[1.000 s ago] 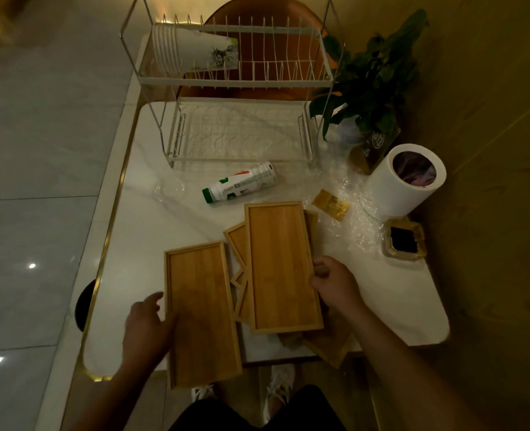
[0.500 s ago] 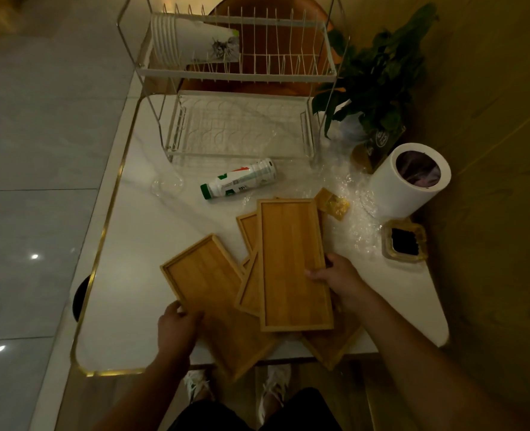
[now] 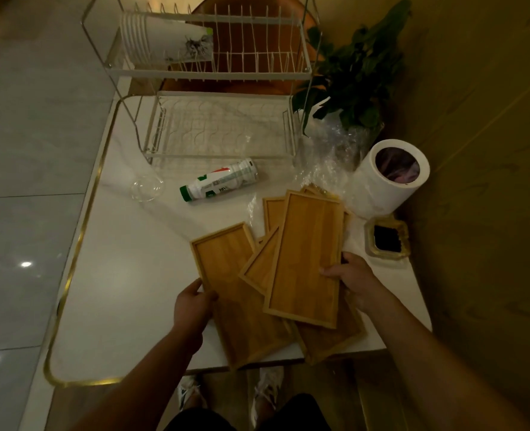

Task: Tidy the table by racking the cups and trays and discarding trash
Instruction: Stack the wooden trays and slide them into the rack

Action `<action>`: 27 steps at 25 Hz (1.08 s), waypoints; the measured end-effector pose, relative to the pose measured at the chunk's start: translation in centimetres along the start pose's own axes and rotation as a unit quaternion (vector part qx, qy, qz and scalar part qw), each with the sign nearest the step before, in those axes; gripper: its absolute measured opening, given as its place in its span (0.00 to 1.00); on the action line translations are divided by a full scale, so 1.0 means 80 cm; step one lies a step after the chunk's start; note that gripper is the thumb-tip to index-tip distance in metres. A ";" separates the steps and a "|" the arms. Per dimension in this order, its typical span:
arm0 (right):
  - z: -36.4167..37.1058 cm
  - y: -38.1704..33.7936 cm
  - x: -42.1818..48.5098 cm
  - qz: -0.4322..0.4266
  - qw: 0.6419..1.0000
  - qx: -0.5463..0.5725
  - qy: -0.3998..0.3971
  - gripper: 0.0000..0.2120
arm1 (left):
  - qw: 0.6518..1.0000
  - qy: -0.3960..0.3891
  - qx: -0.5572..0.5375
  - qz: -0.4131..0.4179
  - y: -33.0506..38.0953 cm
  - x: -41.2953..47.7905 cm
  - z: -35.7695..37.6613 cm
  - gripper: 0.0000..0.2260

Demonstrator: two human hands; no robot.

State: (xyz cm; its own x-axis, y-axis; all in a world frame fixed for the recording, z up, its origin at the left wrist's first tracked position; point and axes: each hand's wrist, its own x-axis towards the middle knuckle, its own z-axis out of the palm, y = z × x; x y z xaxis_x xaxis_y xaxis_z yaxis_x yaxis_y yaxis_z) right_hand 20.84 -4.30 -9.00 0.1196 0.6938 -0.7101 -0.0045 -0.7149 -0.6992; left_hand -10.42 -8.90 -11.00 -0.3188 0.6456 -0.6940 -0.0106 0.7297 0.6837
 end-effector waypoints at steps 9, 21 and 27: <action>-0.019 -0.004 -0.004 -0.034 0.996 -0.054 0.064 0.28 | 0.999 -0.017 0.025 0.034 0.037 0.032 0.055 0.24; -0.006 0.017 -0.038 -0.100 0.950 -0.220 0.199 0.26 | 0.902 0.048 0.389 0.181 -0.010 0.014 0.043 0.20; -0.008 0.022 -0.042 -0.067 0.954 -0.232 0.179 0.14 | 0.920 0.083 0.351 0.153 0.012 0.027 0.029 0.16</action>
State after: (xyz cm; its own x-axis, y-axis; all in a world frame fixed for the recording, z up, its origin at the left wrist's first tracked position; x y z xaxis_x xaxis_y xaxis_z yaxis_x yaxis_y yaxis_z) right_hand 21.04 -7.92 -7.80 0.4202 0.7669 -0.4851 0.4654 -0.6410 -0.6103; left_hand -8.89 -6.31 -12.34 -0.3459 0.8447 -0.4084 0.7007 0.5220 0.4863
